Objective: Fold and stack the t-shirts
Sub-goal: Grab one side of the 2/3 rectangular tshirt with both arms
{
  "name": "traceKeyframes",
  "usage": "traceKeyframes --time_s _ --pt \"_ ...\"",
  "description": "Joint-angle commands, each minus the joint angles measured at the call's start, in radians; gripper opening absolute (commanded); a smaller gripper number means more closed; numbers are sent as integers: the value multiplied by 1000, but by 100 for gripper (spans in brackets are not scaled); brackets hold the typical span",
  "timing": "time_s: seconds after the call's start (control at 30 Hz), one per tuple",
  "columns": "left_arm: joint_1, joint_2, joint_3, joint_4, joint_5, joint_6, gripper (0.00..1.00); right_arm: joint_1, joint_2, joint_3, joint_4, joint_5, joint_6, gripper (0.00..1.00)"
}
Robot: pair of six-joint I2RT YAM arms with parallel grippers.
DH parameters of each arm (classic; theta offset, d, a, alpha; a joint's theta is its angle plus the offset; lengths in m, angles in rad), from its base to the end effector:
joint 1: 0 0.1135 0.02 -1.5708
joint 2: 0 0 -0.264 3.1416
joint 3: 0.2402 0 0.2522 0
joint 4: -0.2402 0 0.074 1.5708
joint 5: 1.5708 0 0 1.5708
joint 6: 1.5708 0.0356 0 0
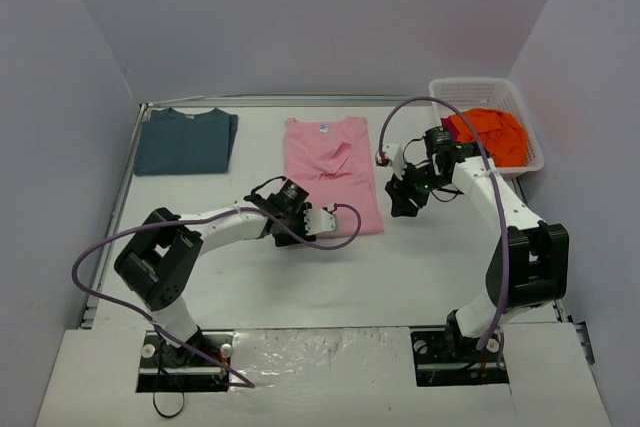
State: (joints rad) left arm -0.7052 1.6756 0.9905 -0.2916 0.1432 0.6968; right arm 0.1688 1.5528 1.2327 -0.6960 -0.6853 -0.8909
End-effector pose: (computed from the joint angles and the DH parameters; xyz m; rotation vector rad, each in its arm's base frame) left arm 0.2529 -0.2219 0.1770 1.6824 1.9068 -0.1856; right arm 0.3118 0.0760 0.2710 -1.3879 1.8994 0.5457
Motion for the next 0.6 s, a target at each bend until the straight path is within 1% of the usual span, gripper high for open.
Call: traceKeyframes --time_s 0.0,0.07,0.1,0.13,0.33,0.37,0.47,0.53,0.57 --pt "9 27 42 -46 24 -17 42 -5 -37 -28 -23 -14 -11 45" --pt "16 38 53 -64 38 -23 19 -5 -65 -45 -20 -16 -22 45" --pt "19 38 60 -72 48 -26 5 -5 -74 -67 -20 -17 -32 45" --pt "24 39 65 -81 73 -28 3 -5 -98 -78 -20 -19 -37 45" --pt "49 39 132 -213 171 -8 2 -2 -196 -160 -23 -6 -68 45" --pt "67 42 146 -233 202 0 2 -2 -212 -174 -22 -13 -81 45" --pt "104 62 212 -332 283 18 2 6 -266 -237 -2 -26 -138 49" --pt "116 79 235 -371 303 27 2 14 -276 -260 21 -28 -141 48" --pt "121 82 250 -398 311 32 2 18 -277 -280 42 -26 -143 46"
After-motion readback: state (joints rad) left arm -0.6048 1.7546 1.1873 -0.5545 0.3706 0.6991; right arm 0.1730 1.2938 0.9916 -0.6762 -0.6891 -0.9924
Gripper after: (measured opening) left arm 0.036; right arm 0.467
